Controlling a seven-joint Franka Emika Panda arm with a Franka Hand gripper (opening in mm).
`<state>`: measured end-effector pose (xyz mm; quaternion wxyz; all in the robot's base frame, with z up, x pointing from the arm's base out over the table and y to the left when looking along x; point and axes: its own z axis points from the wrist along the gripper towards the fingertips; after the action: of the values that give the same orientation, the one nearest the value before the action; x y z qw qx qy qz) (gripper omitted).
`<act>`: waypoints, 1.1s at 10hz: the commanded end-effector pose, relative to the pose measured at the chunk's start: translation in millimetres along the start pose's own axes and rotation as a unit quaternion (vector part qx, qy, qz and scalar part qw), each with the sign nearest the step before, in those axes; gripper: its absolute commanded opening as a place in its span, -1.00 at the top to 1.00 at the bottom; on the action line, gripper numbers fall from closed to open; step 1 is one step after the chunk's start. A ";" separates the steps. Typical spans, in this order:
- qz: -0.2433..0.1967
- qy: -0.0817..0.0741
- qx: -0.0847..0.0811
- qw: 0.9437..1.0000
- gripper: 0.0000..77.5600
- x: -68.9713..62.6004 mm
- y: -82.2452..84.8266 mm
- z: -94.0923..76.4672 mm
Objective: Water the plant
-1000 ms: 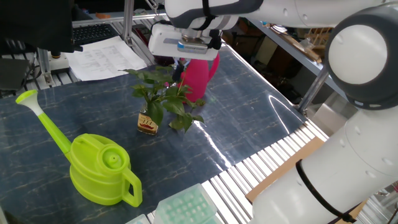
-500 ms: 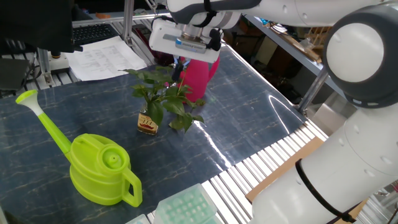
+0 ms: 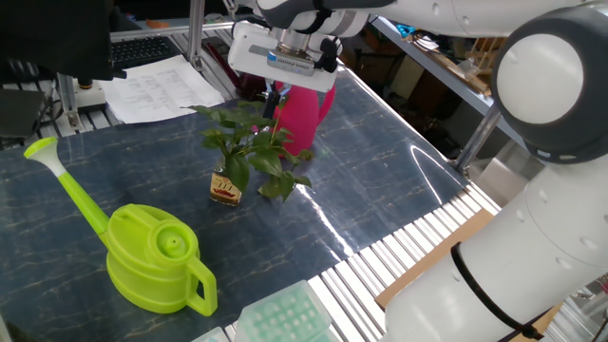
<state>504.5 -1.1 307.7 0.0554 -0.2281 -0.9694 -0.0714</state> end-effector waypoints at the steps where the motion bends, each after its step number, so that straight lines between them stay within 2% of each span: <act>1: 0.003 0.011 0.003 1.000 1.00 -10.7 2.9 -34.8; 4: 0.005 0.017 0.006 1.000 1.00 -17.4 4.9 -44.2; 8: 0.009 0.014 0.009 1.000 1.00 -26.3 6.1 -52.5; 9: 0.020 0.012 0.013 1.000 1.00 -35.1 7.3 -58.2; 11: 0.035 0.013 0.015 0.999 1.00 -41.5 7.9 -62.3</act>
<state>544.4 -18.7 359.3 0.0739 -0.2492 -0.9637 -0.0609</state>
